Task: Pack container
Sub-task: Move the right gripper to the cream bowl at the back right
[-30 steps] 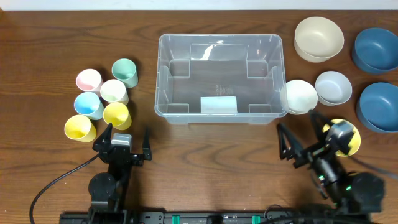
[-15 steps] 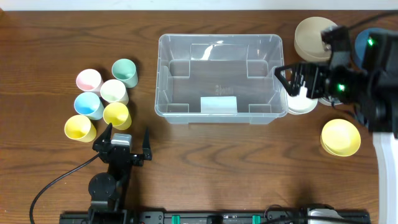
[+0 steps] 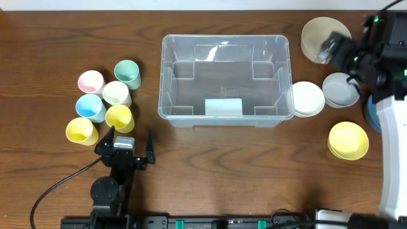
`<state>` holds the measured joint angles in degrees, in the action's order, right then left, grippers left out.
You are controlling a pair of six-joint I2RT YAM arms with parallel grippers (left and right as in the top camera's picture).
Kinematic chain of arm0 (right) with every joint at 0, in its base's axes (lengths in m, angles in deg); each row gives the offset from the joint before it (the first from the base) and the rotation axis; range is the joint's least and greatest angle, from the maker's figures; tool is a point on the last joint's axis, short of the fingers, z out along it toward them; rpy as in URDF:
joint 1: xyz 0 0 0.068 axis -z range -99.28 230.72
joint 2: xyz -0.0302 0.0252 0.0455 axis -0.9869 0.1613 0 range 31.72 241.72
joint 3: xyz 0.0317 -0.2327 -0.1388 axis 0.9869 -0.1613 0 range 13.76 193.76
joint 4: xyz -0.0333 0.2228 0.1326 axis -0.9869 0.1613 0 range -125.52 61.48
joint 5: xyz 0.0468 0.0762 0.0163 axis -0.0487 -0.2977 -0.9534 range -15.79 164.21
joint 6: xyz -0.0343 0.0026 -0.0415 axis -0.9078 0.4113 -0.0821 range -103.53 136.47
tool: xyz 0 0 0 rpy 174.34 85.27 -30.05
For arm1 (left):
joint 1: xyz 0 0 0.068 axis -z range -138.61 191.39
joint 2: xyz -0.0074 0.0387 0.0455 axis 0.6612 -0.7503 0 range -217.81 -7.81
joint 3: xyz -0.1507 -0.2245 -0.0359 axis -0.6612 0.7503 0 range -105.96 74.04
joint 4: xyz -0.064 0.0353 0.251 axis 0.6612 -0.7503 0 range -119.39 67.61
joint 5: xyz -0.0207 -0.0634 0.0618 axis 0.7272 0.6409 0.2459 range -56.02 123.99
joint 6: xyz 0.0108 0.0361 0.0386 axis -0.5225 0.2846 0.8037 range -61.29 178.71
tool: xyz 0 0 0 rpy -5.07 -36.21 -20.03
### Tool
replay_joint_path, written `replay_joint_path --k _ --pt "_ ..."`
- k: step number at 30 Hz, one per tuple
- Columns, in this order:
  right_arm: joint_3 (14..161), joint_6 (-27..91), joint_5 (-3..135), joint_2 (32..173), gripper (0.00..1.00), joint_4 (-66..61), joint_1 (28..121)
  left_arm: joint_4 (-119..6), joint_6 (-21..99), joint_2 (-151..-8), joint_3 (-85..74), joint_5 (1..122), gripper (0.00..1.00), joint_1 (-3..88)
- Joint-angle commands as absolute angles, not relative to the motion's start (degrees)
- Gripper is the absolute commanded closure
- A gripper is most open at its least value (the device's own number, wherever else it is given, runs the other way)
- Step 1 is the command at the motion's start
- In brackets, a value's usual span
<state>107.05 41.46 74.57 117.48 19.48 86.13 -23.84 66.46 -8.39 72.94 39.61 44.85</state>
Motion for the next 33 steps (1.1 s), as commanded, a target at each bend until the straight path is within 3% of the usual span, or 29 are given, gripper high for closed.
replay_joint_path --k 1,10,17,33 --pt "108.21 48.43 81.5 122.61 0.01 17.16 89.56 -25.92 66.61 -8.04 73.81 40.66 0.02 44.57" --pt "108.21 48.26 70.26 139.27 0.01 8.14 97.97 -25.92 66.61 -8.04 73.81 40.66 0.02 44.57" --pt "108.21 44.04 67.22 146.76 0.02 0.77 98.63 -25.92 66.61 -8.04 73.81 40.66 0.02 44.57" --pt "108.19 42.6 67.73 155.59 0.27 -7.88 97.54 -25.92 66.61 -8.04 73.81 40.66 0.02 44.57"
